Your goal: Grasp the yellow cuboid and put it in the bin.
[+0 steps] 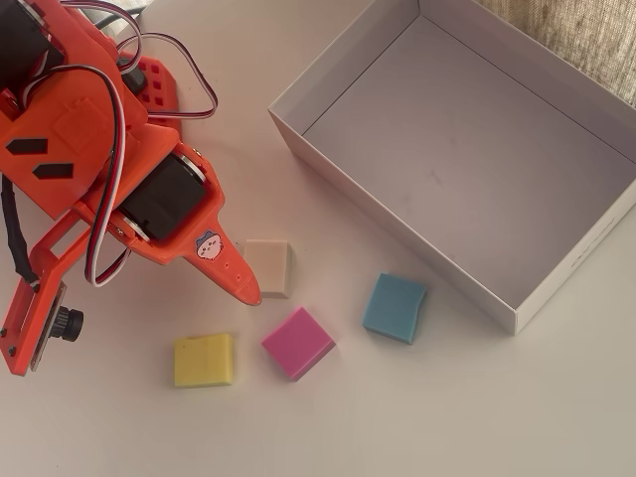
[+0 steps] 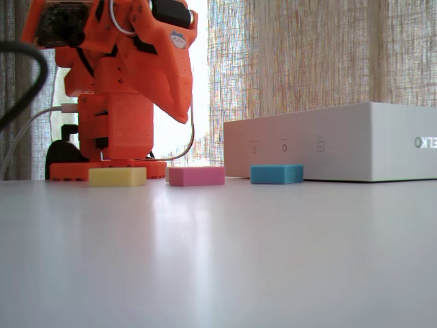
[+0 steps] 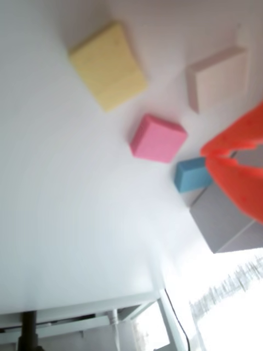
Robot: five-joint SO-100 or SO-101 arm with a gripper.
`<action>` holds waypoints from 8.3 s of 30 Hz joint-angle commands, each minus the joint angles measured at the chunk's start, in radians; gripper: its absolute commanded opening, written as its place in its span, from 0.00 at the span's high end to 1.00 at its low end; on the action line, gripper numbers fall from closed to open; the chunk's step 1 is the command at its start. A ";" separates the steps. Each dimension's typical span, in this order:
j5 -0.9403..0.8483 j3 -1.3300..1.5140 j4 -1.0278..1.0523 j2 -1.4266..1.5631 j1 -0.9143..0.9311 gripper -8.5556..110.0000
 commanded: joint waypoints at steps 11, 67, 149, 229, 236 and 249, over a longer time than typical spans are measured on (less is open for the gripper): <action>-0.038 -0.003 0.002 0.006 -0.040 1.00; 0.687 -0.727 0.175 -1.356 0.121 0.60; -0.011 -1.137 -0.014 -1.049 -0.520 1.00; -0.044 -0.020 0.061 0.006 0.000 1.00; -0.044 -0.020 0.061 0.006 0.000 1.00; -0.044 -0.020 0.061 0.006 0.000 1.00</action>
